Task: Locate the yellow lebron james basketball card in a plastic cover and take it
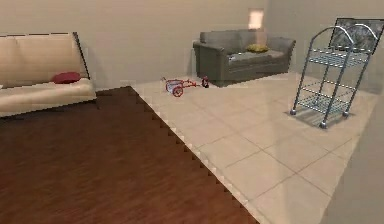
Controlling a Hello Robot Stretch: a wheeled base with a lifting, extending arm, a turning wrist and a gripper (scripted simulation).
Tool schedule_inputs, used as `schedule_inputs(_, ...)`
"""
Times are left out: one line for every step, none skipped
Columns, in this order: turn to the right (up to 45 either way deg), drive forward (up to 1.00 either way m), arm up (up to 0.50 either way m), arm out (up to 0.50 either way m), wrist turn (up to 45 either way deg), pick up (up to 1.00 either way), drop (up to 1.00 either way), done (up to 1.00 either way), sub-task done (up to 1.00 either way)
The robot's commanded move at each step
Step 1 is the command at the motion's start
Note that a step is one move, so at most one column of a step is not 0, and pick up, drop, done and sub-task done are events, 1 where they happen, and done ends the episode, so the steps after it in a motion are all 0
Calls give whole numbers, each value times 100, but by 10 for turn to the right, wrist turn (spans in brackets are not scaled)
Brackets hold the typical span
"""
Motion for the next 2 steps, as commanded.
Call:
schedule_inputs(0, 65, 0, 0, 0, 0, 0, 0, 0)
schedule_inputs(120, 0, 0, 0, 0, 0, 0, 0, 0)
